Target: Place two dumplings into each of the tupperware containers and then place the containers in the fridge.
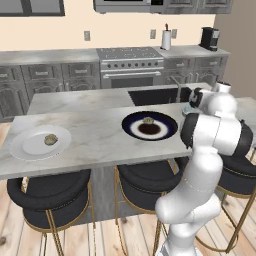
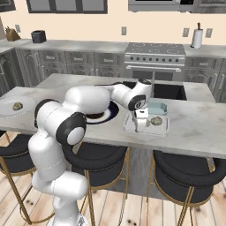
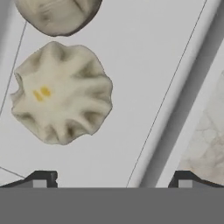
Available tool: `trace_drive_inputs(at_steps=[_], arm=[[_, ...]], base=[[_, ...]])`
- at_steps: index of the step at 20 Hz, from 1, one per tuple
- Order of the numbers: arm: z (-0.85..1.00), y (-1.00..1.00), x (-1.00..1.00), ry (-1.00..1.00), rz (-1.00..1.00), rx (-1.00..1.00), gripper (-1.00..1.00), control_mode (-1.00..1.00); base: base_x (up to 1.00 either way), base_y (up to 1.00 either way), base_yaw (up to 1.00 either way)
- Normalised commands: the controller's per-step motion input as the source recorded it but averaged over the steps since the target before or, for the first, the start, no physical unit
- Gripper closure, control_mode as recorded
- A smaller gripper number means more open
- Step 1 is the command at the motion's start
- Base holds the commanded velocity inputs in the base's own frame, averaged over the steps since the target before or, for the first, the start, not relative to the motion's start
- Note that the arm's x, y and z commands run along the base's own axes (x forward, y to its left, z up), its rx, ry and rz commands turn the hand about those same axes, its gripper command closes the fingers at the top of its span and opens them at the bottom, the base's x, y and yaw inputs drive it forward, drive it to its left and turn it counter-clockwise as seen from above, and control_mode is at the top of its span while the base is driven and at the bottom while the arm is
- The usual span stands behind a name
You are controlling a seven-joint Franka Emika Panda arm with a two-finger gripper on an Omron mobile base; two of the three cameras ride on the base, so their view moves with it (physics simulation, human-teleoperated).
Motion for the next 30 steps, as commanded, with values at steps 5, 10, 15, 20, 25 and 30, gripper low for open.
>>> trace_drive_inputs(at_steps=[5,10,15,20,25,30], arm=[[-0.34,-0.01,-0.06,0.03,-0.18,0.13,-1.00,-1.00],[-0.01,0.21,-0.71,-0.04,-0.20,0.01,-1.00,-1.00],[-0.22,0.35,0.34,0.00,-0.07,0.00,-1.00,-1.00],[-0.49,0.04,0.41,0.00,0.00,0.00,-1.00,-1.00],[-0.62,-0.06,0.08,0.00,-0.06,0.02,1.00,-1.00],[-0.84,0.00,0.00,-0.17,-0.18,0.05,1.00,-1.00]], base=[[0.00,0.00,0.00],[0.00,0.00,0.00],[0.00,0.00,0.00],[0.00,0.00,0.00],[0.00,0.00,0.00],[0.00,0.00,0.00]])
